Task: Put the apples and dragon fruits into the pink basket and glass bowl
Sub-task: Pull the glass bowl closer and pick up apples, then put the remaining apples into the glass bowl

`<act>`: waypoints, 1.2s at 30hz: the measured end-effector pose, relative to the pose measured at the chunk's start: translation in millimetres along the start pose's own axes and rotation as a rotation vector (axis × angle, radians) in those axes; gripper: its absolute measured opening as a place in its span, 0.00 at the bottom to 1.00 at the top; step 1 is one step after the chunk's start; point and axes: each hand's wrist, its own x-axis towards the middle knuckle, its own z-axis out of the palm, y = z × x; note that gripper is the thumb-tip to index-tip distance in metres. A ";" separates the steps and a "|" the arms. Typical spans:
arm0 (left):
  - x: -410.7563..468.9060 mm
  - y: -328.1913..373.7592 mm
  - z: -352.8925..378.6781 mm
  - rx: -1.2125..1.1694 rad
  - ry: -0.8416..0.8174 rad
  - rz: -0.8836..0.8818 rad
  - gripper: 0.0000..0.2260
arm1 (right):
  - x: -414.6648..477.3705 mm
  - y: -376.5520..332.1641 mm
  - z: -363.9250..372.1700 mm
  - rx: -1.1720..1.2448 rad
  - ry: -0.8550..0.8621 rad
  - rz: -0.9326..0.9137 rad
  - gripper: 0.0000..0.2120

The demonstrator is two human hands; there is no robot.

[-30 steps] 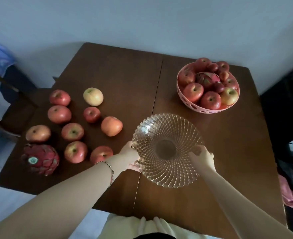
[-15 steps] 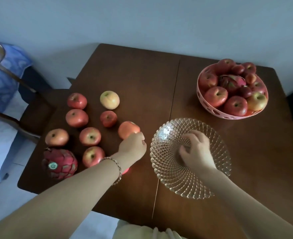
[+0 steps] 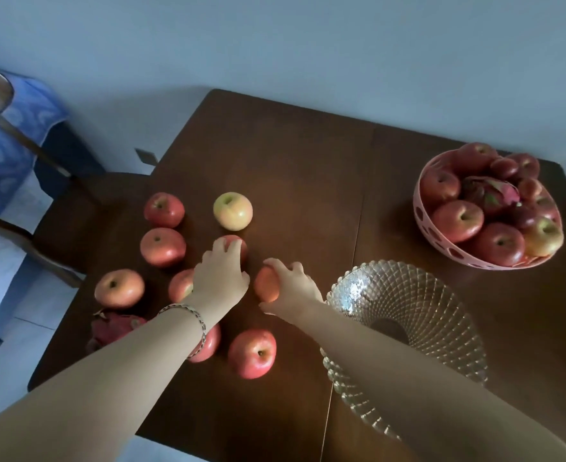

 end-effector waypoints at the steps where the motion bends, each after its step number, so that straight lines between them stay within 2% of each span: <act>1: 5.2 -0.1 2.5 0.031 -0.023 0.010 0.27 | -6.1 2.6 -4.1 0.043 0.025 -0.002 0.37; 4: 22.2 2.7 10.9 0.125 -0.111 -0.013 0.32 | -28.8 15.7 -24.6 0.245 0.100 -0.007 0.34; 9: 32.9 8.2 15.8 0.181 -0.065 -0.065 0.27 | -68.0 59.0 -53.7 0.580 0.155 0.098 0.36; 13: 14.6 40.4 10.2 -0.057 -0.014 0.036 0.23 | -94.3 108.4 -59.5 0.768 0.193 0.316 0.35; 16: -11.5 75.9 2.7 -0.260 0.022 0.151 0.24 | -104.8 144.2 -50.3 1.110 0.136 0.481 0.29; 20: -41.8 107.7 0.4 -0.309 0.014 0.255 0.26 | -106.2 166.6 -31.0 1.326 0.142 0.639 0.21; 23: -57.4 118.7 7.8 -0.347 -0.032 0.263 0.26 | -108.7 171.2 -23.2 1.351 0.163 0.656 0.17; 27: -71.6 124.4 18.2 -0.377 -0.079 0.243 0.26 | -108.7 173.9 -17.8 1.369 0.193 0.685 0.21; 32: -86.4 128.7 26.3 -0.417 -0.085 0.228 0.25 | -115.6 177.6 -25.8 1.286 0.194 0.678 0.20; 34: -90.6 128.7 29.3 -0.418 -0.076 0.228 0.26 | -117.6 179.1 -25.6 1.126 0.208 0.626 0.27; 36: -94.3 129.4 31.4 -0.409 -0.073 0.229 0.27 | -118.6 181.8 -22.1 0.756 0.310 0.522 0.38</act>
